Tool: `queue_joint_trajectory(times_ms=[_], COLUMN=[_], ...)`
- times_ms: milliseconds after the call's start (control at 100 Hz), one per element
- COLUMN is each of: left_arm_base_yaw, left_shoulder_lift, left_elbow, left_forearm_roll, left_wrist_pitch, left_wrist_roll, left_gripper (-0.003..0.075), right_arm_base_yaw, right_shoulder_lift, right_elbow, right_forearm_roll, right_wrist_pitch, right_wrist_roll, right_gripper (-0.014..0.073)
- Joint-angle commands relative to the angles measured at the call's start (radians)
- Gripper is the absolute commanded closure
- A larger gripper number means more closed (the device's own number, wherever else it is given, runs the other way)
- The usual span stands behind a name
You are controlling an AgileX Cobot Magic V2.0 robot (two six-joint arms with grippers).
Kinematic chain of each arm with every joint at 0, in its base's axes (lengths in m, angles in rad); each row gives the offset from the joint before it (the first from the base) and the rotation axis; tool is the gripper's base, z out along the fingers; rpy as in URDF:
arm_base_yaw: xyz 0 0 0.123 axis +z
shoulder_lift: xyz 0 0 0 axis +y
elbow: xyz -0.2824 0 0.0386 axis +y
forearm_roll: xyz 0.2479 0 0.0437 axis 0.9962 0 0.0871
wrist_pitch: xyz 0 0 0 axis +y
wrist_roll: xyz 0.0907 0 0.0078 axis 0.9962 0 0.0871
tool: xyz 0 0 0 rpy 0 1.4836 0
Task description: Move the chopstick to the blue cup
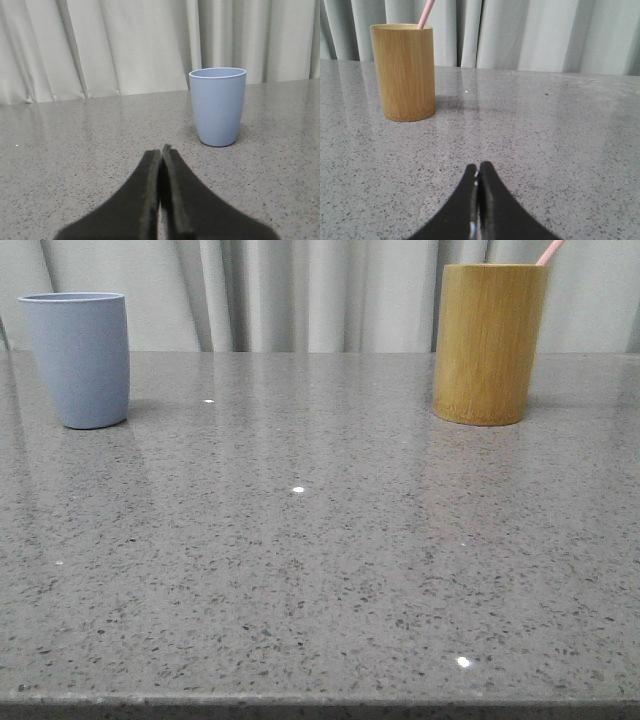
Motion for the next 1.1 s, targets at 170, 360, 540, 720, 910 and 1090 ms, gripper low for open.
queue_joint_trajectory(times_ms=[170, 360, 540, 720, 910, 1090], left_arm_base_yaw=[0.003, 0.003, 0.003, 0.003, 0.003, 0.003], left_shoulder_lift=[-0.034, -0.032, 0.049, 0.231, 0.434, 0.613], left_elbow=[0.009, -0.038, -0.193, -0.426, -0.686, -0.892], left_forearm_roll=[-0.006, -0.116, -0.146, -0.185, -0.187, -0.192], left_wrist_pitch=[-0.095, -0.048, 0.13, 0.295, 0.488, 0.767], left_wrist_roll=[-0.004, -0.004, -0.004, -0.004, -0.004, -0.004], left_gripper=[0.0739, 0.0739, 0.0739, 0.0739, 0.0739, 0.0739], right_arm_base_yaw=[-0.004, -0.004, -0.003, -0.003, -0.003, -0.003], right_shoulder_lift=[-0.016, -0.015, -0.004, 0.122, 0.323, 0.473], right_elbow=[-0.001, -0.026, -0.25, -0.522, -0.779, -0.94], right_forearm_roll=[0.0, 0.001, -0.016, -0.08, -0.098, -0.098], right_wrist_pitch=[-0.185, -0.433, -0.062, 0.32, 0.645, 0.869], right_wrist_roll=[-0.005, 0.012, 0.011, 0.011, 0.011, 0.011], right_gripper=[0.0715, 0.0715, 0.0715, 0.0715, 0.0715, 0.0715])
